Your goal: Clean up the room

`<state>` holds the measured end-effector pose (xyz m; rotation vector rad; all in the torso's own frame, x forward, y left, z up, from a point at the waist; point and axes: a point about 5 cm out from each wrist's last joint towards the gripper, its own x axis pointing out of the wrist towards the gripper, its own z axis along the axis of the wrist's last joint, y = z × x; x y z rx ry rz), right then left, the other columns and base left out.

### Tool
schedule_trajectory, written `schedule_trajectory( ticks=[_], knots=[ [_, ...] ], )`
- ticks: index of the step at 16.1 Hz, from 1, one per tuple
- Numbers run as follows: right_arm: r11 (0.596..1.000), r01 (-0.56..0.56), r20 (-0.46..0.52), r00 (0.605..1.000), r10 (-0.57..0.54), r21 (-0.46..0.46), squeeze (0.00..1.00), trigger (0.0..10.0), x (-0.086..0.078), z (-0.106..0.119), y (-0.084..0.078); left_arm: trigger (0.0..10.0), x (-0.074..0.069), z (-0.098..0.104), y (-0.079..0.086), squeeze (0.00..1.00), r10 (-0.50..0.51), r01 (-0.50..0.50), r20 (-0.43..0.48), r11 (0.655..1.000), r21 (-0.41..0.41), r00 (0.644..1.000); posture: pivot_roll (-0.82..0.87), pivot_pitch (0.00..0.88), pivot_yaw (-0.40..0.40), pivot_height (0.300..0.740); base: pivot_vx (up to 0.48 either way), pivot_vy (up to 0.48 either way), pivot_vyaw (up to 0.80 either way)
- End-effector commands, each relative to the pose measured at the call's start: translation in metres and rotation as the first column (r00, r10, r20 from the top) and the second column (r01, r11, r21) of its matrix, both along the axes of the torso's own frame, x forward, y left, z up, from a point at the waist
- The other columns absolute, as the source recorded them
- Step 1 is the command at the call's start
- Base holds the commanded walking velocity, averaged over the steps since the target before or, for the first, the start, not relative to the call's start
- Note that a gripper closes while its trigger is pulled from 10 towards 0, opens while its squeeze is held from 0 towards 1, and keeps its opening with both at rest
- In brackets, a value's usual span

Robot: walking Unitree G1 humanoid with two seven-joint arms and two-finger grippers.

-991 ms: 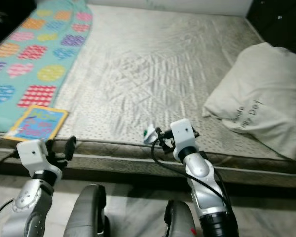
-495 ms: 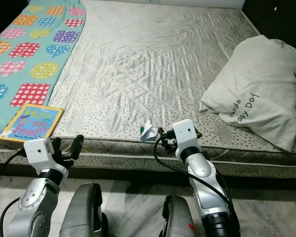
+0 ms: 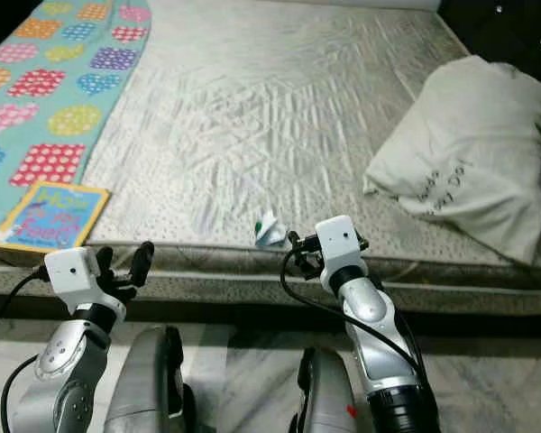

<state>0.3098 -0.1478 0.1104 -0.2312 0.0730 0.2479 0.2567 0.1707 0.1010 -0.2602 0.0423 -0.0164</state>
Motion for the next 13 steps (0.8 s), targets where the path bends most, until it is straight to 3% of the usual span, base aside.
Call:
schedule_trajectory(
  ticks=[1, 3, 7, 10, 13],
  knots=[
    [1.0, 0.004, -0.028, 1.0, -0.004, 0.001, 0.0, 10.0, 0.0, -0.005, -0.003, 10.0, -0.002, -0.002, 0.002, 0.0, 0.008, -0.008, -0.012, 1.0, 0.001, 1.0, 0.02, 0.164, -0.038, 0.531, 0.0, 0.0, 0.0],
    [1.0, -0.023, -0.032, 0.999, 0.023, -0.006, 0.0, 10.0, 0.003, -0.004, -0.001, 10.0, -0.002, -0.001, 0.002, 0.0, 0.013, -0.013, -0.008, 1.0, 0.0, 1.0, 0.02, 0.164, -0.038, 0.531, 0.0, 0.0, 0.0],
    [0.984, -0.178, -0.146, 0.974, 0.172, -0.027, 0.0, 10.0, 0.01, -0.014, 0.023, 10.0, -0.003, 0.002, 0.003, 0.0, 0.024, -0.024, -0.004, 1.0, -0.006, 1.0, 0.04, 0.19, -0.04, 0.531, 0.0, 0.0, 0.0],
    [0.981, -0.193, -0.139, 0.972, 0.191, -0.002, 0.0, 10.0, 0.016, -0.011, 0.032, 10.0, -0.004, 0.007, 0.006, 0.0, 0.028, -0.028, 0.008, 1.0, -0.005, 1.0, 0.06, 0.204, -0.035, 0.531, 0.0, 0.0, 0.0],
    [0.983, -0.185, -0.136, 0.974, 0.183, -0.003, 0.0, 10.0, 0.017, -0.013, 0.032, 10.0, -0.004, 0.009, 0.006, 0.0, 0.013, -0.012, 0.012, 1.0, -0.012, 1.0, 0.06, 0.211, -0.026, 0.531, 0.272, 0.0, 0.0]
  ],
)
